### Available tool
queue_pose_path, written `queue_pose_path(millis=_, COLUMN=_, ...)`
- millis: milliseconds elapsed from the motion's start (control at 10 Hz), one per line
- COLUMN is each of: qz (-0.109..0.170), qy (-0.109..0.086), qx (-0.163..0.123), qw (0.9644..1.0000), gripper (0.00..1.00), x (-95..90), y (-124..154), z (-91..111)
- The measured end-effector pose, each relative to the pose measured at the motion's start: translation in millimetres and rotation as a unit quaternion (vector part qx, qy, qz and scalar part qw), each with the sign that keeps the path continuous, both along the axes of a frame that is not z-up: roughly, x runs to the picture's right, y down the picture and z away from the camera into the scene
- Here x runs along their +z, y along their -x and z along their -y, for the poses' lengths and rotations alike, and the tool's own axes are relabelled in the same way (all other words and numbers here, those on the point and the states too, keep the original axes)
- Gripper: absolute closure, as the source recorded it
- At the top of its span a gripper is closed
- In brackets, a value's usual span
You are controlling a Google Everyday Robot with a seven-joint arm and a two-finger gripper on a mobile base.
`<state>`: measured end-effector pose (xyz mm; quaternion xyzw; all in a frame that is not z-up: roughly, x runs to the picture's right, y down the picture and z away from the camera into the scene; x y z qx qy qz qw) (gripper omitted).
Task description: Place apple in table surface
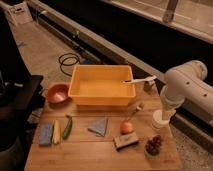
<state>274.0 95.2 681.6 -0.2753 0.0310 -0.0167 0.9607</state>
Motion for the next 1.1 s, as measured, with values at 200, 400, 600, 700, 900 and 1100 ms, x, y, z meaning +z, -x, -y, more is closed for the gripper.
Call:
queue_pose_path(millis=200, qz=0.014, qy=0.007, qx=-0.038, qw=0.9992, gripper=0.35, x=4.9, y=29.2, z=2.7)
queue_pose_path(millis=400, qz=0.068, qy=0.021, qx=-0.087, qw=0.9936, gripper=0.35, x=13.3, y=89.2, z=-4.4)
queue_pose_path(millis=600, qz=0.084, qy=0.021, qx=-0.097, qw=0.9916, gripper=0.35, x=14.6, y=101.0, z=-5.9)
queue_pose_path(millis=700, qz=0.083, qy=0.021, qx=-0.096, qw=0.9918, gripper=0.35, x=14.3, y=99.3, z=-6.2)
queue_pose_path(millis=900, qz=0.083, qy=0.021, qx=-0.094, qw=0.9919, gripper=0.35, x=15.1, y=99.7, z=-5.8)
queue_pose_path(millis=1100, qz=0.082, qy=0.034, qx=-0.085, qw=0.9924, gripper=0.35, x=21.4, y=101.2, z=-11.7)
